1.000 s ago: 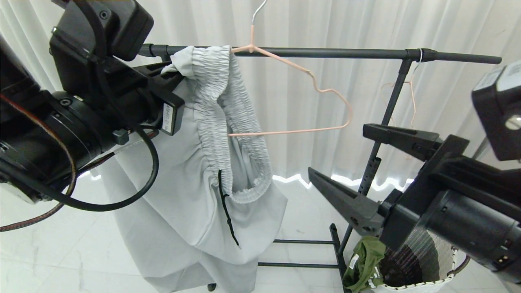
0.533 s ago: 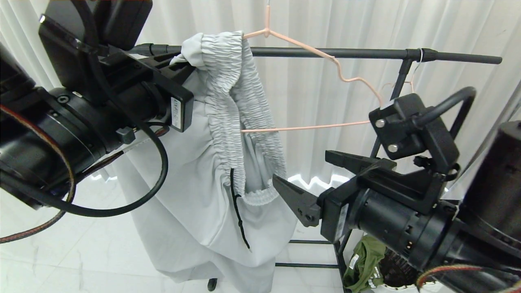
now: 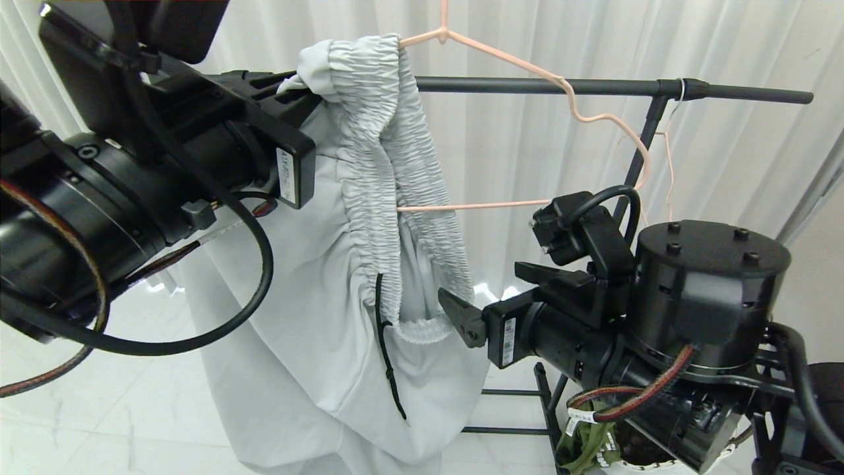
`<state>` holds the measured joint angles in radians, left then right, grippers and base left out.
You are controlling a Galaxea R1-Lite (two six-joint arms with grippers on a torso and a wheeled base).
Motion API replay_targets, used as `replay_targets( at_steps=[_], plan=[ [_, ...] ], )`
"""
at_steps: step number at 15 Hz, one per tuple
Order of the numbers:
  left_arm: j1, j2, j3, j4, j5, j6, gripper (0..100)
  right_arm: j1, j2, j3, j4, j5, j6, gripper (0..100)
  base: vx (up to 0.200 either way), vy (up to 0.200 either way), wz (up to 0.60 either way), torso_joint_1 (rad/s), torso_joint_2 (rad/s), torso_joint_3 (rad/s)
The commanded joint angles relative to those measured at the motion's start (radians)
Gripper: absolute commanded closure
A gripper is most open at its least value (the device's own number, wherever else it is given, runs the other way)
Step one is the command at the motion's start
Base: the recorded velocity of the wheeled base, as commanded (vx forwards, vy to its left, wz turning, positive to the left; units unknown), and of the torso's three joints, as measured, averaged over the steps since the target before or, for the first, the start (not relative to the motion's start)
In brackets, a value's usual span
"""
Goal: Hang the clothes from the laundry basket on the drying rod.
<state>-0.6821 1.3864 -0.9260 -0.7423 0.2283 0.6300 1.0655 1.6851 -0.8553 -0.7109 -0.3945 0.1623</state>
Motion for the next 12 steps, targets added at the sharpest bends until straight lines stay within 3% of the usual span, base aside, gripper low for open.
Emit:
replay_targets(
  at_steps=[1, 2, 8, 12],
  plan=[
    [-0.007, -0.009, -0.004, 0.0, 0.0, 0.0, 100, -0.004, 0.018, -0.001, -0.001, 0.0, 0.002, 0, 0.0, 0.0, 0.0, 0.0, 0.0, 0.0],
    [-0.007, -0.01, -0.004, 0.0, 0.0, 0.0, 100, -0.006, 0.021, 0.004, -0.002, -0.001, 0.005, 100, 0.0, 0.0, 0.0, 0.0, 0.0, 0.0],
    [-0.007, -0.009, -0.01, 0.0, 0.0, -0.001, 100, -0.015, 0.021, 0.004, -0.002, -0.003, 0.011, 100, 0.0, 0.0, 0.0, 0.0, 0.0, 0.0],
    [0.004, -0.009, 0.01, 0.0, 0.003, 0.004, 100, -0.114, 0.007, 0.005, -0.002, -0.05, 0.006, 100, 0.0, 0.0, 0.0, 0.0, 0.0, 0.0]
  ],
)
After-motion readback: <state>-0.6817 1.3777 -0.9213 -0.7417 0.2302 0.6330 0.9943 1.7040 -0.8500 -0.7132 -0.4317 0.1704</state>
